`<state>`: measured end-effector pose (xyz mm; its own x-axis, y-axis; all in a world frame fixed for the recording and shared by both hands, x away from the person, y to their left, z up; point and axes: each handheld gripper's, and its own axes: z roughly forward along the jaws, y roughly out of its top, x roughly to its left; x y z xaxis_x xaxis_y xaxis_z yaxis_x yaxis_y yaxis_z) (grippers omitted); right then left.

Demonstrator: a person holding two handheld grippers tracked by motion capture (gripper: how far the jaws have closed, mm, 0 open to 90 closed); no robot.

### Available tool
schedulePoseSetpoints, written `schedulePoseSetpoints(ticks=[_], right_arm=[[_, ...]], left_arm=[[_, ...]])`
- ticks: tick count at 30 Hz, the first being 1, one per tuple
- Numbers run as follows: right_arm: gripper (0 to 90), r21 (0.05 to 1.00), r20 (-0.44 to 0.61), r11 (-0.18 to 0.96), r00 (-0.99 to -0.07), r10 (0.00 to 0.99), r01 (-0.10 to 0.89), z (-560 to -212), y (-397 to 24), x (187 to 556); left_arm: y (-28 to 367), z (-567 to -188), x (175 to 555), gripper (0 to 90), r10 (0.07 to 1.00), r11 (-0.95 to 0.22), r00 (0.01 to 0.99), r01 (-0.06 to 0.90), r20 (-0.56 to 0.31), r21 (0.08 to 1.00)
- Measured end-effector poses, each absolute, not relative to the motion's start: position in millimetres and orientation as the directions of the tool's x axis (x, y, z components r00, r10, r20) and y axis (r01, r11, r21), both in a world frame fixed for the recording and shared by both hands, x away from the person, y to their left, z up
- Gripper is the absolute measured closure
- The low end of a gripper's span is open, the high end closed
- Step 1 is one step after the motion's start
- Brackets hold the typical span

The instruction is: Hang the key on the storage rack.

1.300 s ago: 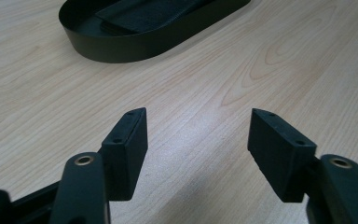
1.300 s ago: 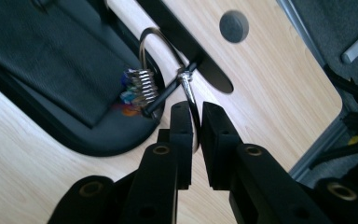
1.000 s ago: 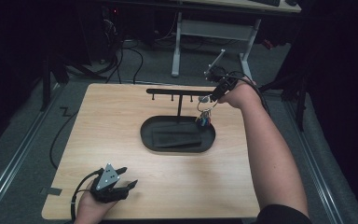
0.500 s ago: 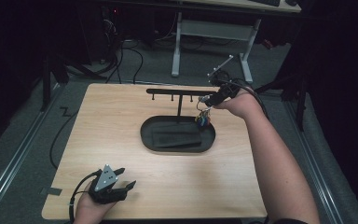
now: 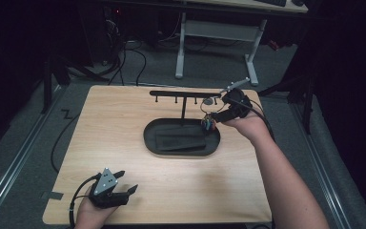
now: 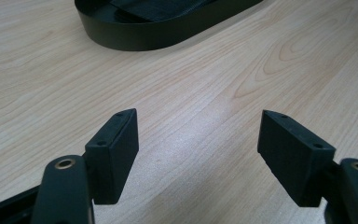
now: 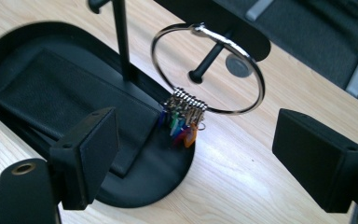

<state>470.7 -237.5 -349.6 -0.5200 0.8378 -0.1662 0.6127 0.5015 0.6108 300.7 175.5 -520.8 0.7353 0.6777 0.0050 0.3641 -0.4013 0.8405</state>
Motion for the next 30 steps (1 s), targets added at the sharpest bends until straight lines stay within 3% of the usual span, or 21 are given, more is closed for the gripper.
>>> schedulePoseSetpoints(ticks=[5, 15, 21, 23, 30], right_arm=[[13.9, 0.674, -0.133, 0.456, -0.512, 0.849, 0.581, -361, -245, 449], [10.7, 0.707, -0.123, 0.441, -0.518, 0.846, 0.552, -380, -273, 401], [8.8, 0.726, -0.122, 0.423, -0.504, 0.855, 0.542, -416, -286, 373], [8.8, 0.764, -0.049, 0.343, -0.481, 0.876, 0.546, -439, -295, 361], [9.9, 0.817, 0.027, 0.228, -0.431, 0.902, 0.53, -485, -308, 326]], left_arm=[[173, -522, 303, 30.0, 0.665, -0.397, 0.747, 0.367, -0.012, 0.841], [162, -526, 306, 28.5, 0.643, -0.399, 0.765, 0.363, -0.024, 0.842], [154, -524, 301, 27.0, 0.618, -0.421, 0.786, 0.339, -0.007, 0.841], [152, -523, 300, 27.1, 0.619, -0.415, 0.785, 0.343, -0.015, 0.843], [149, -523, 301, 29.5, 0.603, -0.422, 0.798, 0.33, -0.01, 0.844]])
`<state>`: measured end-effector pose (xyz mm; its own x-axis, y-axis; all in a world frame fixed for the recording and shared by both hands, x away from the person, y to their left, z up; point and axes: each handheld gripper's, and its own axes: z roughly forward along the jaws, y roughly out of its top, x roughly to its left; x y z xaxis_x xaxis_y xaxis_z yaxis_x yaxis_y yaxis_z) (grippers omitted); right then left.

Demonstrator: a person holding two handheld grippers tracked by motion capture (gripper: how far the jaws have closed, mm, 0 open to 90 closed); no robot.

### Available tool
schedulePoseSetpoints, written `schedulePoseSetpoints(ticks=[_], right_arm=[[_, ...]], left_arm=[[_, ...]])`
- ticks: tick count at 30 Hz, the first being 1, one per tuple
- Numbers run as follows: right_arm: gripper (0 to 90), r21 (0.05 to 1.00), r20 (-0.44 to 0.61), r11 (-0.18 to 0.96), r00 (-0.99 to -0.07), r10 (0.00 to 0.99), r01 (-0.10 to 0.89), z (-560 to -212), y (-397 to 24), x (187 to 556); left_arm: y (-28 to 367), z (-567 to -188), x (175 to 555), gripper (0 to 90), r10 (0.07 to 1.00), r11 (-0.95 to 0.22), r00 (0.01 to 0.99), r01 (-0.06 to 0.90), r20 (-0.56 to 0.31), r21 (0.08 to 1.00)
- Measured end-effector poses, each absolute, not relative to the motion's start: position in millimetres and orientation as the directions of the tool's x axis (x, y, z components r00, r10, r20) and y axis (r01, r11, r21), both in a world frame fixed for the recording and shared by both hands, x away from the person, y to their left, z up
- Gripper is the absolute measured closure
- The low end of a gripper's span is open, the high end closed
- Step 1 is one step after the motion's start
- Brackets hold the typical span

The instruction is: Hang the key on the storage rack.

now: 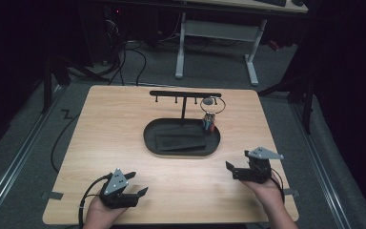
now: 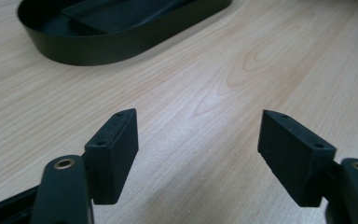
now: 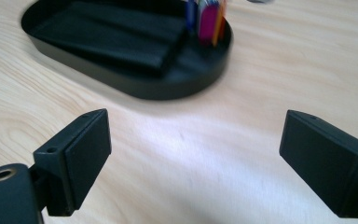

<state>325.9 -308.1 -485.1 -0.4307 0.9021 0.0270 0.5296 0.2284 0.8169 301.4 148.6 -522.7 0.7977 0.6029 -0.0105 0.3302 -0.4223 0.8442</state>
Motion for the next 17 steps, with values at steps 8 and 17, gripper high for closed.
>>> schedulePoseSetpoints(ticks=[8, 17], right_arm=[[8.9, 0.796, 0.056, 0.194, -0.388, 0.92, 0.573, -519, -324, 298], [9.1, 0.832, 0.031, 0.192, -0.389, 0.921, 0.52, -520, -315, 301]], left_arm=[[145, -524, 298, 27.5, 0.587, -0.461, 0.809, 0.318, 0.016, 0.829], [149, -520, 298, 26.7, 0.573, -0.474, 0.818, 0.286, 0.045, 0.833]])
